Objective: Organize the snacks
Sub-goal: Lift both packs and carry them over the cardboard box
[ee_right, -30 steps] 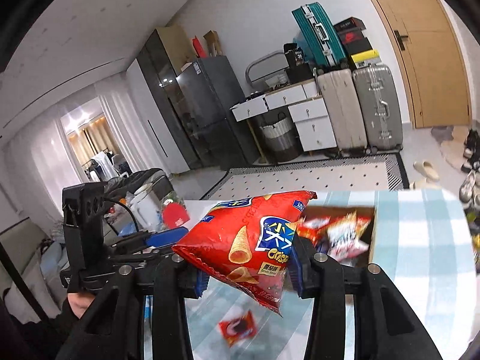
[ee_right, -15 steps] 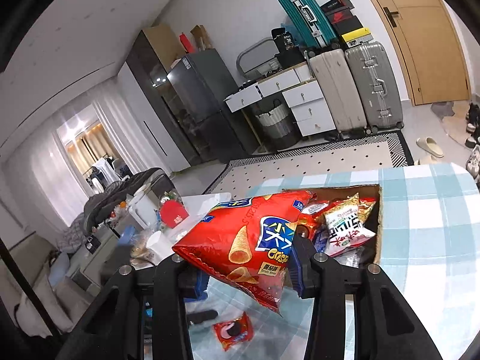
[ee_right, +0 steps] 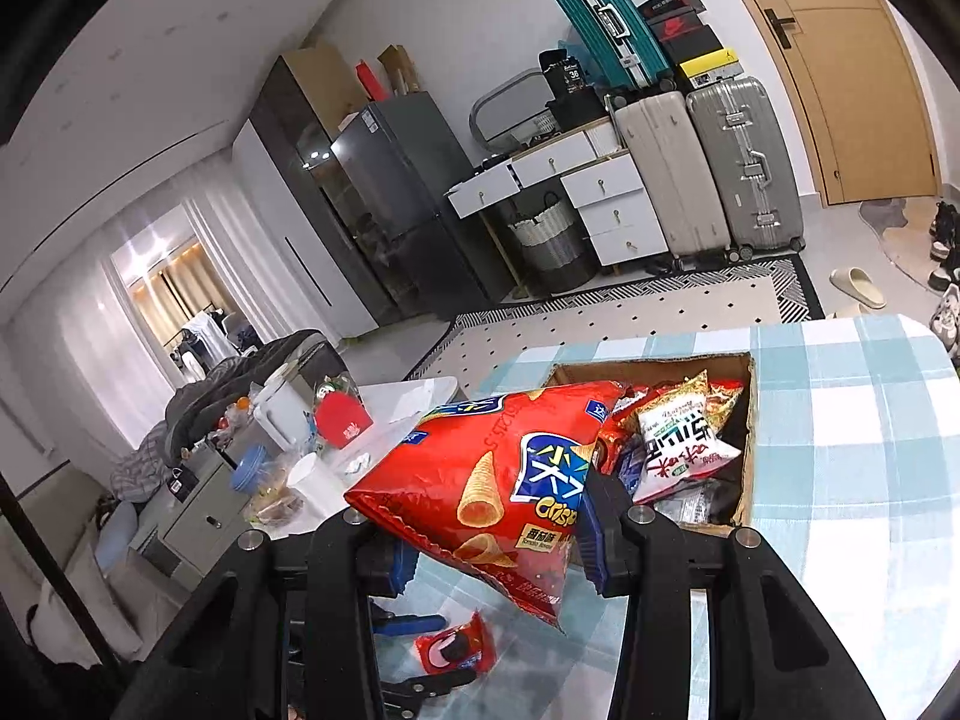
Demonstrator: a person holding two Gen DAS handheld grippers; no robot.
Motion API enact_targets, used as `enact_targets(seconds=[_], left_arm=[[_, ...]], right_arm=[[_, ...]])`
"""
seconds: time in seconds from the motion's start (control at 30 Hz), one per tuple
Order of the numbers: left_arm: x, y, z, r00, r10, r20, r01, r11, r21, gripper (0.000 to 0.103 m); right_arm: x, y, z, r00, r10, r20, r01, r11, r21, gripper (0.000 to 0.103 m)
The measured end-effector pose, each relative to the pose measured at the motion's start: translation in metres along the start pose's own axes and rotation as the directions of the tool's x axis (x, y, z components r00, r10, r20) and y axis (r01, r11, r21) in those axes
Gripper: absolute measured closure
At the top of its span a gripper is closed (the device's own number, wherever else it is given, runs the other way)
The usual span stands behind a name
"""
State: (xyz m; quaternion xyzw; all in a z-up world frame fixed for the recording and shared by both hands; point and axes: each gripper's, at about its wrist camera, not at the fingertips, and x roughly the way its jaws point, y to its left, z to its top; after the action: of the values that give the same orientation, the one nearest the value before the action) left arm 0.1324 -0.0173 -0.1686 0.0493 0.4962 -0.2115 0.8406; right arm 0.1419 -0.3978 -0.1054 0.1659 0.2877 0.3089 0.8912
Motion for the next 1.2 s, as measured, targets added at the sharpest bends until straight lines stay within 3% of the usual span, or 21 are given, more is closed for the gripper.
enact_targets(seconds=[0.1, 0.17, 0.33, 0.47, 0.67, 0.73, 0.93, 1.07, 1.2], left_arm=[[0.007, 0.001, 0.000, 1.000, 0.020, -0.020, -0.020, 1.000, 0.000, 0.045], [0.008, 0.004, -0.001, 1.000, 0.003, -0.016, -0.003, 1.000, -0.014, 0.060], [-0.001, 0.007, 0.003, 1.000, -0.011, 0.011, 0.011, 1.000, -0.029, 0.061], [-0.033, 0.008, 0.017, 0.994, -0.002, 0.111, 0.006, 0.999, -0.040, 0.061], [-0.078, 0.004, 0.058, 0.979, -0.010, 0.203, 0.014, 1.000, -0.015, 0.061], [-0.088, 0.004, 0.074, 0.975, -0.035, 0.217, 0.042, 0.999, -0.029, 0.061], [-0.117, -0.001, 0.127, 0.960, -0.018, 0.279, 0.027, 0.999, -0.029, 0.061], [-0.121, 0.002, 0.172, 0.960, -0.010, 0.281, 0.025, 0.998, -0.050, 0.061], [-0.101, 0.008, 0.217, 0.967, -0.002, 0.255, 0.021, 0.997, -0.074, 0.061]], right_arm=[[-0.001, -0.002, 0.000, 1.000, -0.005, 0.000, 0.005, 1.000, 0.008, 0.061], [-0.001, -0.004, 0.000, 1.000, -0.005, 0.000, 0.005, 1.000, 0.017, 0.061], [-0.001, -0.003, 0.001, 1.000, -0.012, 0.001, 0.012, 1.000, 0.005, 0.061], [-0.001, -0.002, 0.002, 1.000, -0.013, 0.004, 0.013, 1.000, 0.000, 0.061], [-0.002, 0.005, 0.010, 1.000, -0.021, 0.019, 0.022, 0.999, -0.024, 0.061], [-0.002, 0.009, 0.017, 0.999, -0.022, 0.032, 0.024, 0.999, -0.035, 0.061], [-0.002, 0.021, 0.048, 0.999, -0.003, 0.054, 0.005, 0.999, -0.033, 0.061], [0.007, 0.023, 0.071, 0.998, -0.035, 0.055, 0.037, 0.998, -0.047, 0.061], [0.024, 0.012, 0.087, 0.997, -0.066, 0.041, 0.067, 0.997, -0.026, 0.061]])
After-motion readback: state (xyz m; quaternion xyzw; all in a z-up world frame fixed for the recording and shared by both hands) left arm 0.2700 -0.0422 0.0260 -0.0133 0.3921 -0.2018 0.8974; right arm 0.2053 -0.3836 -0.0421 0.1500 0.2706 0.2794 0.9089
